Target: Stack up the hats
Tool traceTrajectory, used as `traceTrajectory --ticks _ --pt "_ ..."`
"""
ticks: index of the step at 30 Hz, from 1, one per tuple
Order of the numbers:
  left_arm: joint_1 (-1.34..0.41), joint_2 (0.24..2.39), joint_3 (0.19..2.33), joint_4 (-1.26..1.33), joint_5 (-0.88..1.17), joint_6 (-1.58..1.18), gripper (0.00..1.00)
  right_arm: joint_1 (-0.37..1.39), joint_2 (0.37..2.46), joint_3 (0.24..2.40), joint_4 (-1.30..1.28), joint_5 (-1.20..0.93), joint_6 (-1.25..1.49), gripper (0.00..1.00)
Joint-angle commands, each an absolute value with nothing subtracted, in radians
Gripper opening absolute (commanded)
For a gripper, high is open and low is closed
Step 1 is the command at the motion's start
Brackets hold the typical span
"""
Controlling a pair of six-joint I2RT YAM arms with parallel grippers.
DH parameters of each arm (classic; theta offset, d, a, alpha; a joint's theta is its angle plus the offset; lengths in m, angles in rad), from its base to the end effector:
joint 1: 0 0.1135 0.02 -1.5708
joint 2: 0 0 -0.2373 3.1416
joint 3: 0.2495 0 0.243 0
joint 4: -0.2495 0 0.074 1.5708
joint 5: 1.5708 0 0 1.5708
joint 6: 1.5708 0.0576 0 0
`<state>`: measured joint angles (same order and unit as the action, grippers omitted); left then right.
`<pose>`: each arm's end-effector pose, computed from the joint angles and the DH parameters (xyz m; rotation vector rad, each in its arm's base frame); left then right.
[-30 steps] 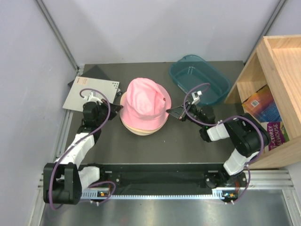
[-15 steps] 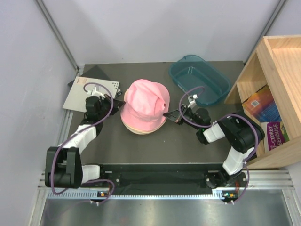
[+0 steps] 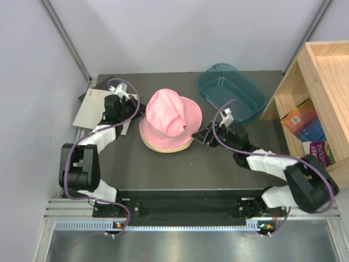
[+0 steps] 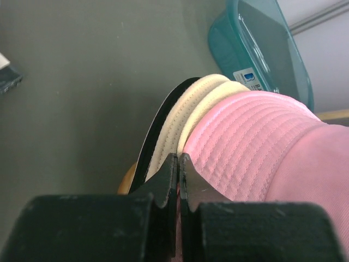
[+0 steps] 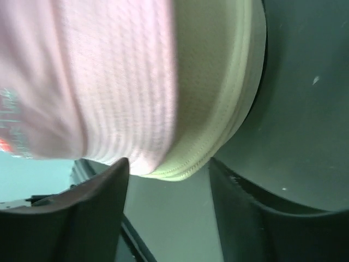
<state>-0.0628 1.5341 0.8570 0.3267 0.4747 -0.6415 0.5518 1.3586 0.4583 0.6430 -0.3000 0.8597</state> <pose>0.3477 -0.0482 0.2069 -0.2420 1.9771 -0.9196 0.2364 0.1655 0.1654 0.0763 2.0092 1.2283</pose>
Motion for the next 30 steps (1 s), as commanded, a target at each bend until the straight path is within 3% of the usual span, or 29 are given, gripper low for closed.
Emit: traceTrajectory --ticks 1,5,7,19,30 --pt "-0.066 1.558 0.936 0.275 0.482 -0.503 0.00 0.540 1.148 0.586 0.306 -0.149 0.655 0.64" --pt "-0.066 1.575 0.956 0.271 0.489 -0.495 0.00 0.512 1.108 0.644 0.255 -0.118 0.612 0.78" --pt "-0.066 1.582 0.956 0.275 0.488 -0.500 0.00 0.471 1.146 0.663 0.282 -0.138 0.614 0.81" --pt "-0.066 1.578 0.945 0.296 0.482 -0.506 0.00 0.373 1.451 0.595 0.953 -0.469 0.883 0.75" --pt "-0.067 1.589 0.934 0.313 0.494 -0.514 0.00 0.374 1.586 0.613 1.124 -0.505 0.963 0.75"
